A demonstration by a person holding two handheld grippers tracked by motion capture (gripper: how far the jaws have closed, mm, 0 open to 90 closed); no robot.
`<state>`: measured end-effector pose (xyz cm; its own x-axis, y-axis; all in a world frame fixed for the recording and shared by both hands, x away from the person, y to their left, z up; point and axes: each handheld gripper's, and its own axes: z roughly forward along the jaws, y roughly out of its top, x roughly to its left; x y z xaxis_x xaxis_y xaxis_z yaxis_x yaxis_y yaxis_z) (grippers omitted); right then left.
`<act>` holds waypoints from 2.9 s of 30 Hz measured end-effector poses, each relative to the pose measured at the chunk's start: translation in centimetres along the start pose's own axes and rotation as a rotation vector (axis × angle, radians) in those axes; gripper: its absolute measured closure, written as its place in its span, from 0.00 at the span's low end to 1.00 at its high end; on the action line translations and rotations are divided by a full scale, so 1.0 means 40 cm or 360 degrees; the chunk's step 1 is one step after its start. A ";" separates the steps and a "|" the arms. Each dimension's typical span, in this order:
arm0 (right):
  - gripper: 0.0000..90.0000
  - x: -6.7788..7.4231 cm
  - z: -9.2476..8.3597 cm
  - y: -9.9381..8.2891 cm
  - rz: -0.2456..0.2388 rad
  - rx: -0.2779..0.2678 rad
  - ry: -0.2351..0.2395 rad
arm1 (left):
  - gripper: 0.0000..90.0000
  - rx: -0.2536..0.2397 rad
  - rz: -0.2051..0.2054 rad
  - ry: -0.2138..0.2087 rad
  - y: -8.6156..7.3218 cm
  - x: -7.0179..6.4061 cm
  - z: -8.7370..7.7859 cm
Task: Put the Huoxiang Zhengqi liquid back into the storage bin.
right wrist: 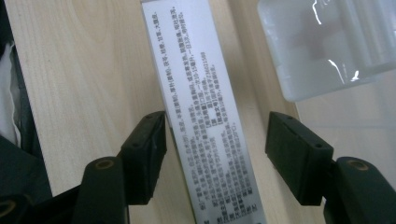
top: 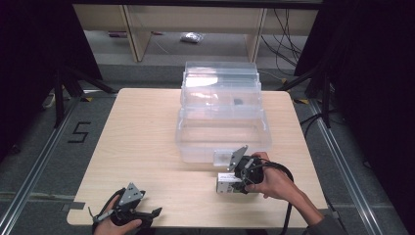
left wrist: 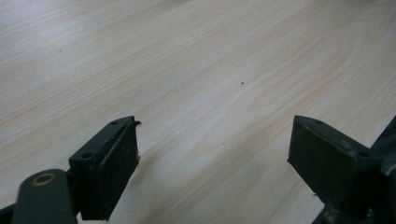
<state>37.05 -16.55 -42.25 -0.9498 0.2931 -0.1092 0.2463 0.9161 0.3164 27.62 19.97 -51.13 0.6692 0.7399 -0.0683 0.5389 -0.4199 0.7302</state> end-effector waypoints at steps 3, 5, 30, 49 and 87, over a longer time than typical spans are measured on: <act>0.46 0.003 0.004 0.003 0.0005 0.0031 -0.0007 | 0.17 -0.0001 -0.0016 0.0005 -0.001 -0.002 0.000; 0.49 0.000 0.012 0.006 -0.0027 0.0029 0.0024 | 0.17 0.0005 -0.0010 0.0002 0.000 -0.001 -0.001; 0.69 -0.009 0.052 0.019 -0.0156 0.0275 0.0118 | 0.17 0.0005 -0.0008 0.0016 0.000 -0.002 0.003; 0.72 -0.029 -0.009 0.024 -0.0283 0.0237 0.0174 | 0.17 0.0004 -0.0012 0.0001 0.000 -0.002 0.000; 0.72 -0.079 -0.198 0.047 -0.0228 0.0162 0.0081 | 0.17 0.0003 -0.0014 0.0007 0.000 -0.001 -0.001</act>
<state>38.99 -17.93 -33.86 -0.9845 0.1458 -0.0976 0.1236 0.9711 0.2041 27.56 19.95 -51.11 0.6624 0.7457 -0.0717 0.5455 -0.4145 0.7284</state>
